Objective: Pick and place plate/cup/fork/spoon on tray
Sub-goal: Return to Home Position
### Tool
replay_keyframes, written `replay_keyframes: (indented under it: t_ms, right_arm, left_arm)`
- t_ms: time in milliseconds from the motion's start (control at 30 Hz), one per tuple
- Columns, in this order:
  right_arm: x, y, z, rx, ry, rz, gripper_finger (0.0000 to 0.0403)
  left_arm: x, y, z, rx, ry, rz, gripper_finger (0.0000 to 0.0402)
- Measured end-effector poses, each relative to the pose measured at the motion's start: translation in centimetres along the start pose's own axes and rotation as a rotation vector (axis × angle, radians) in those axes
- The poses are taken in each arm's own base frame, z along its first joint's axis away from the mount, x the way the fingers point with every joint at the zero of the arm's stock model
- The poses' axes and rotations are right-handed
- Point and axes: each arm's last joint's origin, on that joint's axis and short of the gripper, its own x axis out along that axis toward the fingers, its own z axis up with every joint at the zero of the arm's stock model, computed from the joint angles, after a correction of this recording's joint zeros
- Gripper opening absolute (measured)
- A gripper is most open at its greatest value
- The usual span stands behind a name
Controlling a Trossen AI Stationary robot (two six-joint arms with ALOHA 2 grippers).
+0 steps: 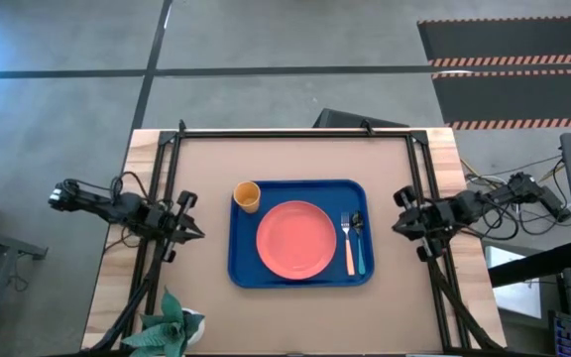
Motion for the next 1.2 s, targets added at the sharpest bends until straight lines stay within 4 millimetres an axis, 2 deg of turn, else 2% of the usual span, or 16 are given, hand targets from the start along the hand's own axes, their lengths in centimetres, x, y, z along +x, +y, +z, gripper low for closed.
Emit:
replay_keyframes:
  t_ms: [167,533,633,833,900,1033,1200]
  right_arm:
    - [-0.1,-0.2,0.2,-0.092,-0.013,-0.031,0.0009]
    - [-0.9,-2.3,-0.4,-0.082,0.070,-0.280,0.0009]
    - [-1.4,-2.9,-0.3,-0.111,0.071,-0.287,0.0009]
    - [-2.3,-4.3,-1.1,-0.015,0.152,-0.358,0.0009]
    - [-2.4,-4.5,-1.3,0.028,0.173,-0.347,0.0009]
    - [-2.4,-4.2,-1.4,0.040,0.199,-0.192,0.0009]
    - [-2.7,-4.3,-2.4,0.086,0.301,-0.221,0.0009]
  left_arm:
    - [-0.2,0.2,0.0,0.007,0.002,0.039,0.0000]
    - [-0.3,1.4,-0.1,0.084,0.030,0.205,0.0000]
    - [-0.4,1.9,-0.2,0.096,0.040,0.251,0.0000]
    - [-0.7,2.8,-0.3,0.086,0.049,0.334,0.0000]
    - [-0.6,2.8,-0.5,0.062,0.060,0.319,0.0000]
    - [-0.5,2.7,-1.3,0.034,0.142,0.291,0.0000]
    - [-0.7,2.6,-3.1,-0.117,0.307,0.305,0.0000]
